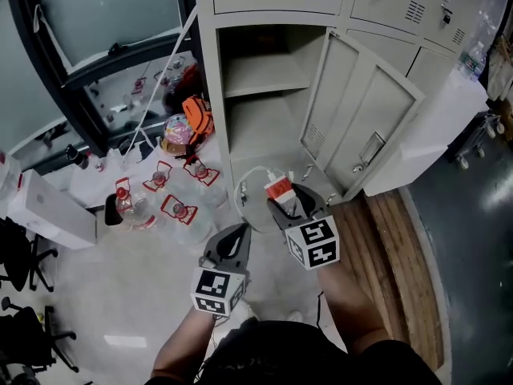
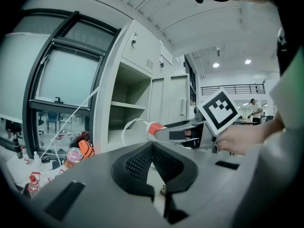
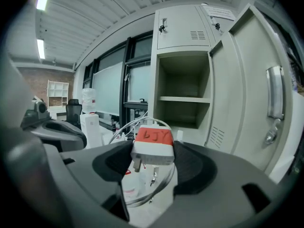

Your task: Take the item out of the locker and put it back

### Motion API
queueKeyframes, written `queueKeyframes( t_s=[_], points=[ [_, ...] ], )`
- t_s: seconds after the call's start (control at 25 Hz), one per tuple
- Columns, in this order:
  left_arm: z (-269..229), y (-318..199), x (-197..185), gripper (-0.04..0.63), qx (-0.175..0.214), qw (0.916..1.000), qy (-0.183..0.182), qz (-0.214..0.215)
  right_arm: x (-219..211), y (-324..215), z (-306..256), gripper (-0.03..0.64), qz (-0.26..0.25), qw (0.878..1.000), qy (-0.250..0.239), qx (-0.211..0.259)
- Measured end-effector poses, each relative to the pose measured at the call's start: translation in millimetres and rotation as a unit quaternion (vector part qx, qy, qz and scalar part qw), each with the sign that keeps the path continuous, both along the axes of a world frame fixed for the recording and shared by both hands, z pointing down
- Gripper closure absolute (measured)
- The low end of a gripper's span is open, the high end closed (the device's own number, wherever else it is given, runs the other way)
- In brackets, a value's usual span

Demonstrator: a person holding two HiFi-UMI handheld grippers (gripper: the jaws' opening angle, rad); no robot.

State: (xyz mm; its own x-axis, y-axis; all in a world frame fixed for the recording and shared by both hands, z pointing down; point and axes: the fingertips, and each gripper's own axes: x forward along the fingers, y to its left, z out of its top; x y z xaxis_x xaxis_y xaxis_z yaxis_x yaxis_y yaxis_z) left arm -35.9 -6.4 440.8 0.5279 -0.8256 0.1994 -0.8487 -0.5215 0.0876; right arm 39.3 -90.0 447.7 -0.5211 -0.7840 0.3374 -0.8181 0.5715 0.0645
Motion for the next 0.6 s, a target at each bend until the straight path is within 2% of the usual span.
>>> queueKeyframes(
  t_s=[0.4,0.6],
  points=[
    [-4,-42,-26,0.592,0.006,0.9990,0.002,0.044,-23,-44,-2,0.347,0.038,0.999,0.011,0.005],
    [-9,-58,-31,0.592,0.007,0.9986,0.006,0.051,-27,-63,-6,0.347,0.046,0.999,0.016,0.009]
  ],
)
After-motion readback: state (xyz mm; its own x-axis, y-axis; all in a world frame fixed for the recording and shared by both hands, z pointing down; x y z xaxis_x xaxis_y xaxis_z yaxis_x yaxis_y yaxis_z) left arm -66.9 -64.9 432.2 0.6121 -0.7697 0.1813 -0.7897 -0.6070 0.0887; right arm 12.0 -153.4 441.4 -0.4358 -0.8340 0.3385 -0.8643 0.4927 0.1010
